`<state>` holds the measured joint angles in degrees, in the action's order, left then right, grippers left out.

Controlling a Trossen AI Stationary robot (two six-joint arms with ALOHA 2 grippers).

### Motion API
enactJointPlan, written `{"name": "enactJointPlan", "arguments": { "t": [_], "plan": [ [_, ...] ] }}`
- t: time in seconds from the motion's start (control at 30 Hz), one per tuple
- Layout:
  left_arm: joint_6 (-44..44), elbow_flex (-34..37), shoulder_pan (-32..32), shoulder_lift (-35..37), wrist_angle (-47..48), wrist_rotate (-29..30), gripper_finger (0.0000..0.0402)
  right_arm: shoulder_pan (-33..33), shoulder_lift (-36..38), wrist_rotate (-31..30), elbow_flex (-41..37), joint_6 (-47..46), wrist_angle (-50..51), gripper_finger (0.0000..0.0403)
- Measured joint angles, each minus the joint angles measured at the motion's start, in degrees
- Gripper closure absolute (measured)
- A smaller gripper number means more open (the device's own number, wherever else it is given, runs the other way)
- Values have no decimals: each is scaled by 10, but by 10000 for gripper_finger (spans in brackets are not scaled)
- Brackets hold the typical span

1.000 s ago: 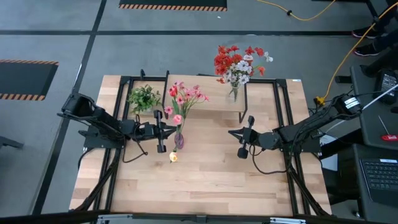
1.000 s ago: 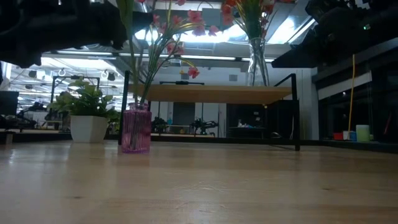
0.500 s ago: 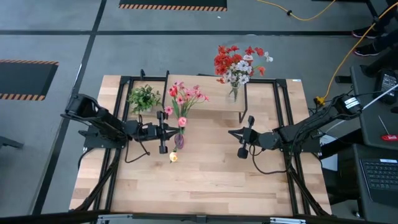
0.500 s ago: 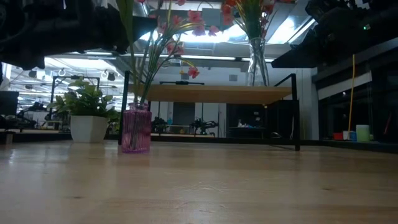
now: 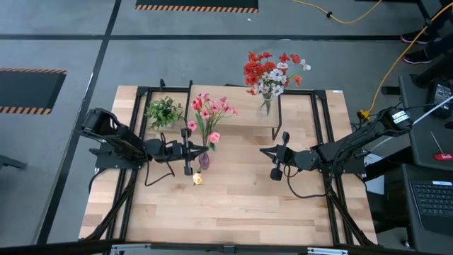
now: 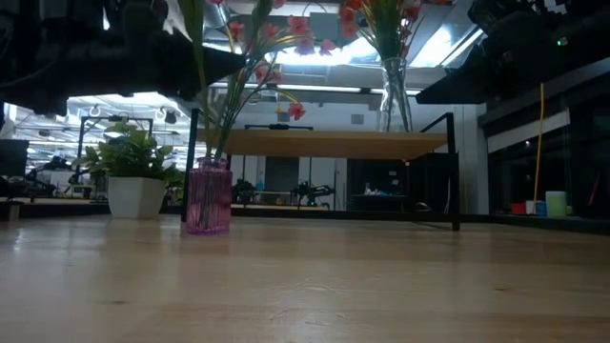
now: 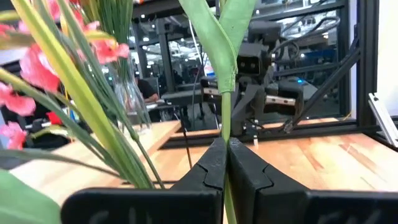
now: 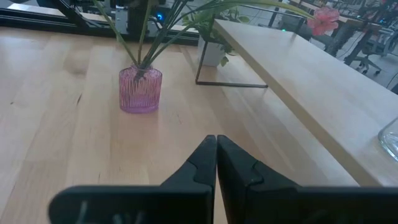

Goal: Pick and place flowers into a vace then onto a shelf
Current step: Put the pink flower into the purple vase

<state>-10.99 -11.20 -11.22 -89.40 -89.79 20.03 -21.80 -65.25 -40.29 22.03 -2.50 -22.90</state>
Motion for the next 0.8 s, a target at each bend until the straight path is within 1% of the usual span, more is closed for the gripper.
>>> {"name": "enactJointPlan", "arguments": {
  "t": [0.2,0.5,0.63,0.8],
  "plan": [
    [10,0,0,-15,0,15,398,0,0,0,0,0,0,386],
    [11,0,0,-16,3,15,398,0,0,0,0,0,0,386],
    [18,0,0,-15,12,15,398,0,0,0,0,0,0,386],
    [37,0,0,-15,38,30,398,0,0,0,0,0,0,386]
  ]
}}
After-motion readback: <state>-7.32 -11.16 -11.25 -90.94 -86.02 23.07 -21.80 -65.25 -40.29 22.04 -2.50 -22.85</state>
